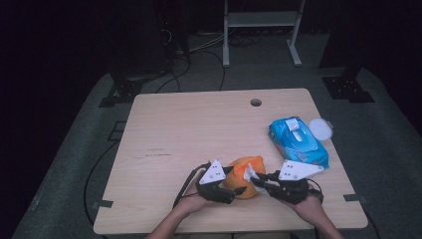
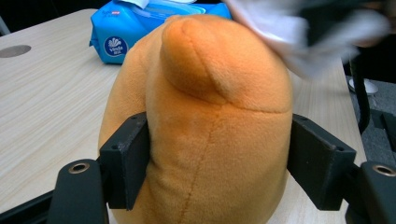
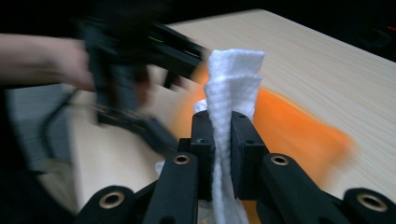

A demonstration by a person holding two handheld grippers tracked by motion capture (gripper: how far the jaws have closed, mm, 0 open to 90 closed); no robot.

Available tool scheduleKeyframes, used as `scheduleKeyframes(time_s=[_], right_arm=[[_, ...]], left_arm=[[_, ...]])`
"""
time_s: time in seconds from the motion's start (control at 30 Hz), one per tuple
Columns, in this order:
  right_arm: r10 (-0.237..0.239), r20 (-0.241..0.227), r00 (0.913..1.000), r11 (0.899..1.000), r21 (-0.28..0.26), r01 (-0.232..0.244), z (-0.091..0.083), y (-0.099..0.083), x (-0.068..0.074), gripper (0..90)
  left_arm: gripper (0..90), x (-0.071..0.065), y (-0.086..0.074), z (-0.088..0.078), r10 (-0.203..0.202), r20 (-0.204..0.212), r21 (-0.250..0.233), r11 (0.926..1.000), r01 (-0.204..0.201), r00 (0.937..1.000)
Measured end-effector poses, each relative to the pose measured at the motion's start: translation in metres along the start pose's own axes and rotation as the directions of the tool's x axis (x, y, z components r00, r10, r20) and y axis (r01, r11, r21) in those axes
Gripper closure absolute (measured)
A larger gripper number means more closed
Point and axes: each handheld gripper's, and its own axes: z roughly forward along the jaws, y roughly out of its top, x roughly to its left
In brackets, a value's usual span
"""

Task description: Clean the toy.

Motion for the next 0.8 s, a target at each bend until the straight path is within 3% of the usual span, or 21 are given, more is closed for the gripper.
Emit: scheduleKeyframes(time_s=[0.07,0.1,0.27,0.33,0.4,0.47,0.57,0.7,0.8], right_arm=[[-0.057,0.007,0.9984,0.998,0.019,0.056,0.006,0.005,0.009,80.3],[-0.063,0.016,0.9979,0.998,0.024,0.062,0.006,0.006,0.009,80.3],[-0.006,0.11,0.994,1.0,-0.017,0.008,-0.005,0.001,-0.009,80.3],[0.0,0.142,0.9899,1.0,0.002,0.0,-0.009,-0.003,-0.017,80.3],[0.006,0.131,0.9914,1.0,0.007,-0.007,-0.009,-0.007,-0.018,80.3],[-0.008,0.12,0.9928,1.0,0.025,0.005,-0.009,-0.008,-0.014,80.2],[-0.019,0.084,0.9963,1.0,0.023,0.017,-0.008,-0.006,-0.009,80.1],[-0.05,0.018,0.9986,0.999,0.015,0.05,-0.004,0.001,0.004,80.1],[-0.071,0.02,0.9973,0.997,0.009,0.07,-0.002,0.006,0.009,80.1]], left_arm=[[27.5,-0.003,0.0,0.001,0.015,-0.004,-0.001,0.9999,-0.015,0.9999],[27.5,-0.003,0.0,0.001,0.011,-0.004,-0.004,0.9999,-0.011,0.9999],[27.5,-0.004,-0.001,0.0,0.029,0.005,0.001,0.9996,-0.029,0.9996],[26.8,-0.006,0.002,0.0,0.049,0.009,0.006,0.9988,-0.049,0.9988],[22.1,-0.004,0.005,-0.003,0.043,0.019,-0.009,0.999,-0.043,0.9989],[16.4,0.0,0.009,-0.009,0.009,0.013,-0.05,0.9987,-0.009,0.9999],[12.1,0.001,0.006,-0.005,-0.003,0.03,-0.014,0.9999,0.004,0.9995],[21.4,-0.005,0.004,-0.003,0.037,0.036,-0.003,0.9993,-0.037,0.9987],[24.2,-0.011,0.004,-0.001,0.072,0.039,0.002,0.9974,-0.072,0.9967]])
